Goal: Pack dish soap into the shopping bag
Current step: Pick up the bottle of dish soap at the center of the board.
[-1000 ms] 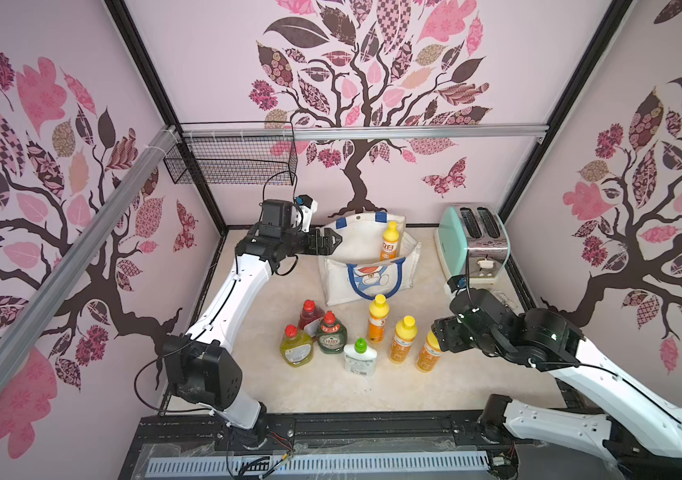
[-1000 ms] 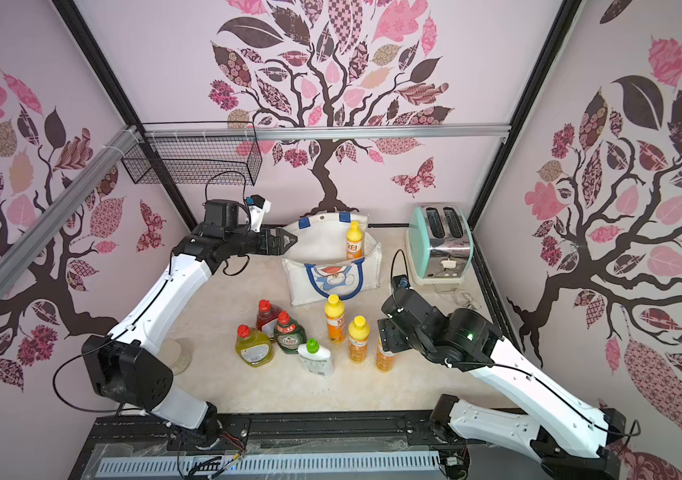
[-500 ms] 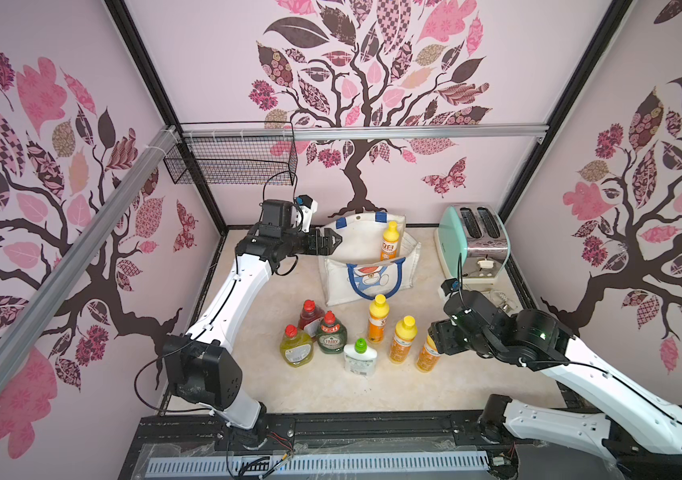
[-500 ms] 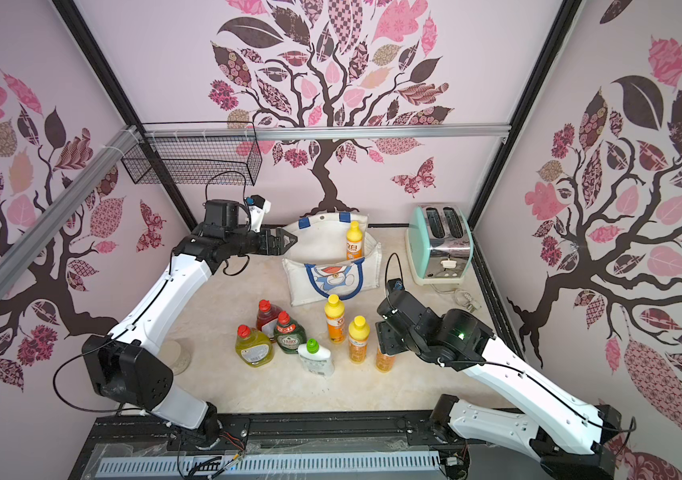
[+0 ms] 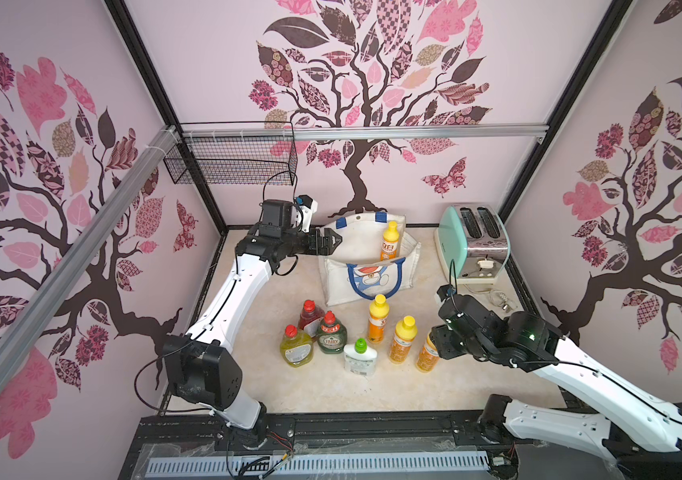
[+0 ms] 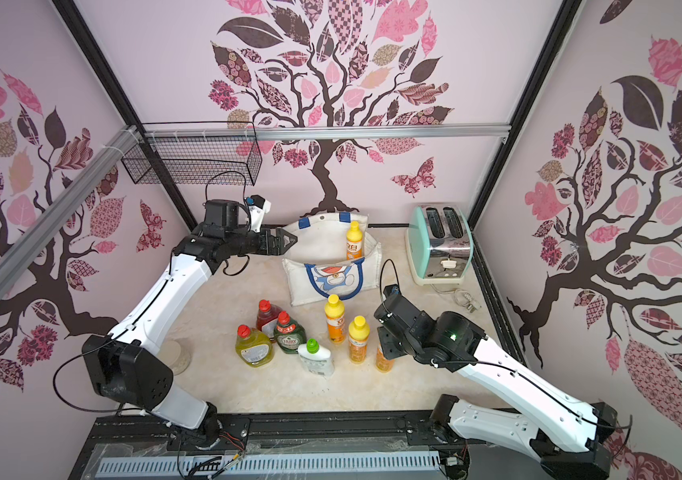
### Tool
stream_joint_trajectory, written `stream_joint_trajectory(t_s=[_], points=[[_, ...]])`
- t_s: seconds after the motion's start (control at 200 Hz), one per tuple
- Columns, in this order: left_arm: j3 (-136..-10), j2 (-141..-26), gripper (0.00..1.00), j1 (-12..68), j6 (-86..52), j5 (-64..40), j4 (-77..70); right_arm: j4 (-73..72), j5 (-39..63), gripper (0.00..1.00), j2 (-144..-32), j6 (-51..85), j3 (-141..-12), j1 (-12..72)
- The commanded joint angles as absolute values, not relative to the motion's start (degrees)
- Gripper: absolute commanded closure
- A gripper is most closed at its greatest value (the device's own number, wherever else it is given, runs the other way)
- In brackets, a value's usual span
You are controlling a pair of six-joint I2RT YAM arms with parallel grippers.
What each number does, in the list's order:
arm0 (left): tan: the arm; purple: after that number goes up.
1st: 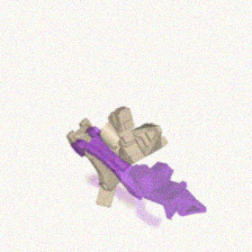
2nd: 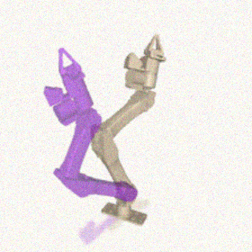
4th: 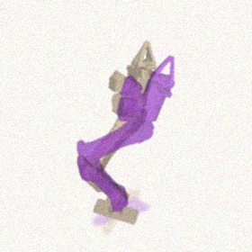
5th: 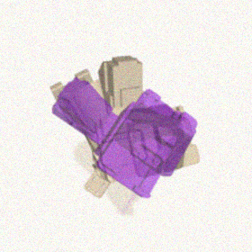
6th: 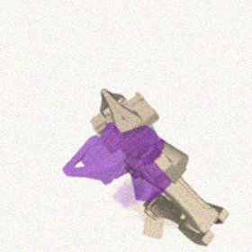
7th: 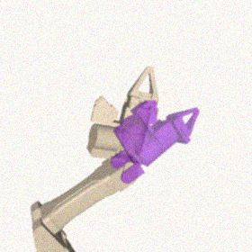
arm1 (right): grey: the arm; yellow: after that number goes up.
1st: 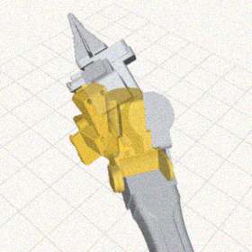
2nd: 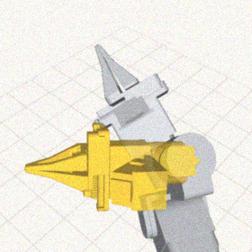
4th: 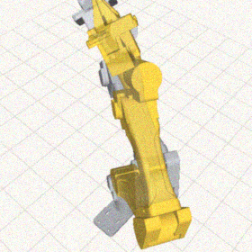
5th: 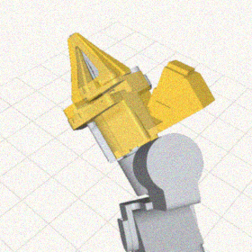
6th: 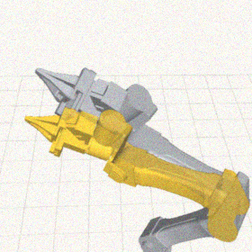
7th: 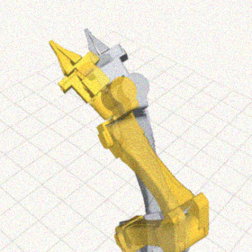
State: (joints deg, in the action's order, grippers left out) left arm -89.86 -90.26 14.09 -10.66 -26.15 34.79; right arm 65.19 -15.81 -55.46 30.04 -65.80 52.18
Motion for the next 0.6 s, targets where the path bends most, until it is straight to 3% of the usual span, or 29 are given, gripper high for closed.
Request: stream_joint_trajectory(t_s=[0.0, 0.51, 0.595], points=[[-89.51, -90.26, 0.02, 14.24, -10.38, -26.46, 34.10, 64.48, -16.87, 0.51, -54.34, 30.76, -65.74, 52.30], [-89.75, -90.68, 0.02, 14.24, -10.51, -26.36, 34.39, 63.30, -17.26, 0.64, -53.39, 31.96, -62.27, 52.30], [-89.92, -90.98, 0.02, 14.24, -10.52, -26.37, 34.69, 62.49, -18.04, 0.71, -53.37, 32.47, -61.53, 52.33]])
